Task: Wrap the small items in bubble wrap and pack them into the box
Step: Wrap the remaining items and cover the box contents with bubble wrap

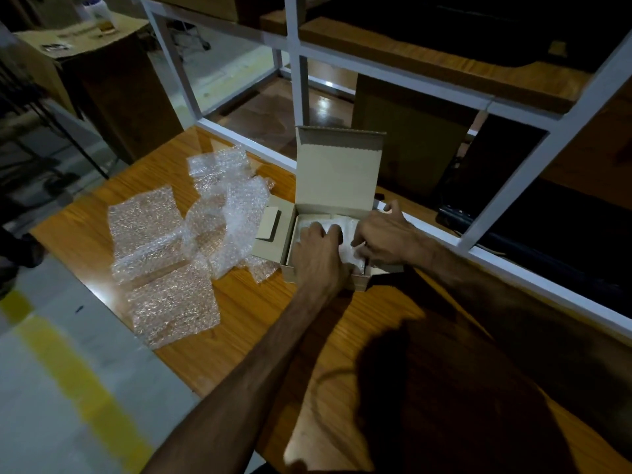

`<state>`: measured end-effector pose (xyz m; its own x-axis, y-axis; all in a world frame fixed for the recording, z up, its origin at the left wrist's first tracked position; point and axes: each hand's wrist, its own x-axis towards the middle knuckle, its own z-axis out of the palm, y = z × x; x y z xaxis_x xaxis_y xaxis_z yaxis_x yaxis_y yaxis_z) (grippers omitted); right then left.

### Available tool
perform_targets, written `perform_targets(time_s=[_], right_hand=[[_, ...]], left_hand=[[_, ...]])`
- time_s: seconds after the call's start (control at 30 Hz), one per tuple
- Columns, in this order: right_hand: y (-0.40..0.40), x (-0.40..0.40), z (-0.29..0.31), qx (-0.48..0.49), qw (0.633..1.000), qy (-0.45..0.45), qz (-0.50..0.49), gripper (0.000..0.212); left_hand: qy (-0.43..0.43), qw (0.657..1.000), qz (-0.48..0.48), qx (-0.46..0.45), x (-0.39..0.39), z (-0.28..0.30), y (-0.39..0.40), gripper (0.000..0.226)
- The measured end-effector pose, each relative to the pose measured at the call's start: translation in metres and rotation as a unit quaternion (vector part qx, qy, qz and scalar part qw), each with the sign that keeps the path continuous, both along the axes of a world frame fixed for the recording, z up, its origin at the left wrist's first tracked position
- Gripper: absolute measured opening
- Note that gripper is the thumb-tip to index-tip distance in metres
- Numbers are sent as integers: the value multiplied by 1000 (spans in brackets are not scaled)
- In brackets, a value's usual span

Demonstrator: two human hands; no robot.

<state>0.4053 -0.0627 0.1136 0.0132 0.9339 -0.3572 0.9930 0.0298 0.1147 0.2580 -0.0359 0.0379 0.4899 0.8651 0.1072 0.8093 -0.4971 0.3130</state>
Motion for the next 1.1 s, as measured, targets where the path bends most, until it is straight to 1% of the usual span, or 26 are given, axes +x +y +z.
perform_targets(time_s=[0.13,0.2,0.27,0.3,0.37,0.43,0.5,0.57,0.67,0.83,0.97,1.1], right_hand=[[9,2,-39,47,998,-8,-29,35],[10,1,-43,55,998,-8,-30,37],[11,1,-43,62,997,-10,-33,37],[11,1,-44,67,997,-12,-32,37],[13,2,-43,73,997,-7,-36,39],[13,5,-46,71,996,3,-48,35],[13,8,-49,81,994,26,-73,30],[15,7,-50,103,990,34,-89,29],[15,1,-51,108,992,-15,-70,38],[15,-7,-67,78,992,-70,-69,47],[19,-13,-66,61,991,-86,-88,41],[11,-15,-68,77,991,-50,-100,32]], left_hand=[[76,995,54,-38,10,1,5,110],[104,991,59,-60,13,2,10,119],[120,989,50,-72,16,2,15,122],[115,989,47,-79,15,3,15,122],[65,992,64,-87,8,3,11,116],[-2,992,100,-70,-6,1,6,99],[-37,991,122,-44,-22,-4,3,87],[-44,990,128,-24,-32,-5,4,87],[-48,992,120,-7,-35,-7,5,86],[-59,991,117,-3,-37,-13,3,80],[-70,992,106,-17,-40,-10,3,76],[-74,994,70,-41,-51,-7,-1,65]])
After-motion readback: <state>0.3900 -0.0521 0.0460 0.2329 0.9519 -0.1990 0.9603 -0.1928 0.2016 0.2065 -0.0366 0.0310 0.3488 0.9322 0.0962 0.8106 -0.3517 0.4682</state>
